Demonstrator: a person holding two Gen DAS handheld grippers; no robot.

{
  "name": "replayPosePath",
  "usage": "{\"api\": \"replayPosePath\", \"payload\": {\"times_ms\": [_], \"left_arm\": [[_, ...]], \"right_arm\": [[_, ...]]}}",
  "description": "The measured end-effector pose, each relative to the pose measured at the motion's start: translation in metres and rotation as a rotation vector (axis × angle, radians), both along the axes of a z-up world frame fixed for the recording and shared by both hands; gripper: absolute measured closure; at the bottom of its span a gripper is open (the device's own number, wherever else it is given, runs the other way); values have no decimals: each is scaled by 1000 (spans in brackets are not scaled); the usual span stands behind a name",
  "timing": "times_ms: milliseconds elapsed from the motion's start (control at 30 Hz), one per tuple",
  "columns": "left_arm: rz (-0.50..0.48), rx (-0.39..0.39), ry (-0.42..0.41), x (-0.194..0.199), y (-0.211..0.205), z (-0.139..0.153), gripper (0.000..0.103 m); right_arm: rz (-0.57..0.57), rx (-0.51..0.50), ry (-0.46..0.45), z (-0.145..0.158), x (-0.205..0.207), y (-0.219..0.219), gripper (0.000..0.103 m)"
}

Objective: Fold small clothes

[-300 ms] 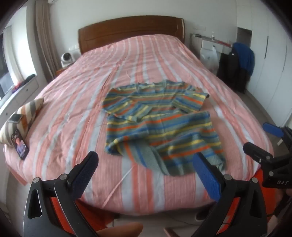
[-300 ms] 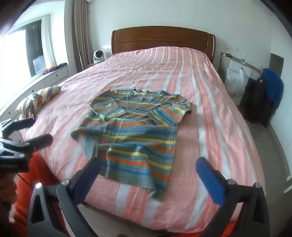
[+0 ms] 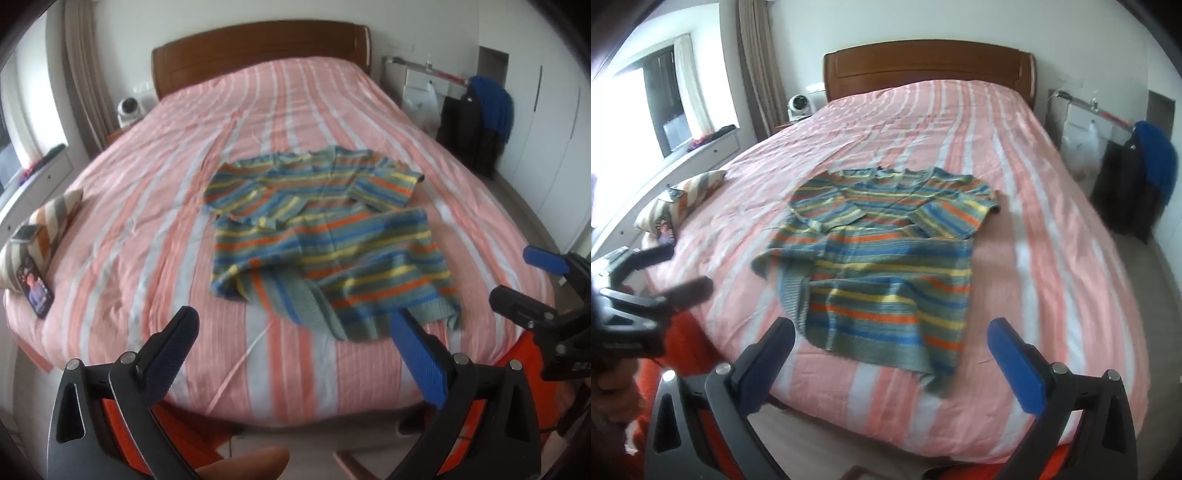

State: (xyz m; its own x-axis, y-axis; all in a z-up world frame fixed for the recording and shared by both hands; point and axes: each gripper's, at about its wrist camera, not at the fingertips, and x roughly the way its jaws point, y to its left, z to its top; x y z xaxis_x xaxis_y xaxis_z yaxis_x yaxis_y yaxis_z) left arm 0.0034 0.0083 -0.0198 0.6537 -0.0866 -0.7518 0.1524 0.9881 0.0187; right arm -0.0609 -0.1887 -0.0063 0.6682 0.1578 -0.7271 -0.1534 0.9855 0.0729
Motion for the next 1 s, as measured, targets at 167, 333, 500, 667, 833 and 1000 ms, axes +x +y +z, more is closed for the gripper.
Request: {"api": "replayPosePath", "payload": {"times_ms": [167, 333, 500, 667, 833, 1000], "left_arm": [[23, -75, 57, 2, 9, -9, 0], [43, -26, 47, 6, 18, -11, 0], [64, -38, 61, 9, 22, -9, 0], [67, -8, 53, 9, 20, -9, 0], [71, 16, 47, 8, 18, -9, 0], [82, 24, 30, 8, 21, -9, 0]], "right_arm": [[49, 54, 33, -7, 2, 11, 0], [41, 32, 44, -7, 5, 13, 0], [28, 119, 45, -6, 8, 3, 0], [4, 186, 13, -1, 5, 0, 0], [65, 226, -1, -1, 5, 4, 0], [44, 68, -60, 0, 4, 13, 0]]}}
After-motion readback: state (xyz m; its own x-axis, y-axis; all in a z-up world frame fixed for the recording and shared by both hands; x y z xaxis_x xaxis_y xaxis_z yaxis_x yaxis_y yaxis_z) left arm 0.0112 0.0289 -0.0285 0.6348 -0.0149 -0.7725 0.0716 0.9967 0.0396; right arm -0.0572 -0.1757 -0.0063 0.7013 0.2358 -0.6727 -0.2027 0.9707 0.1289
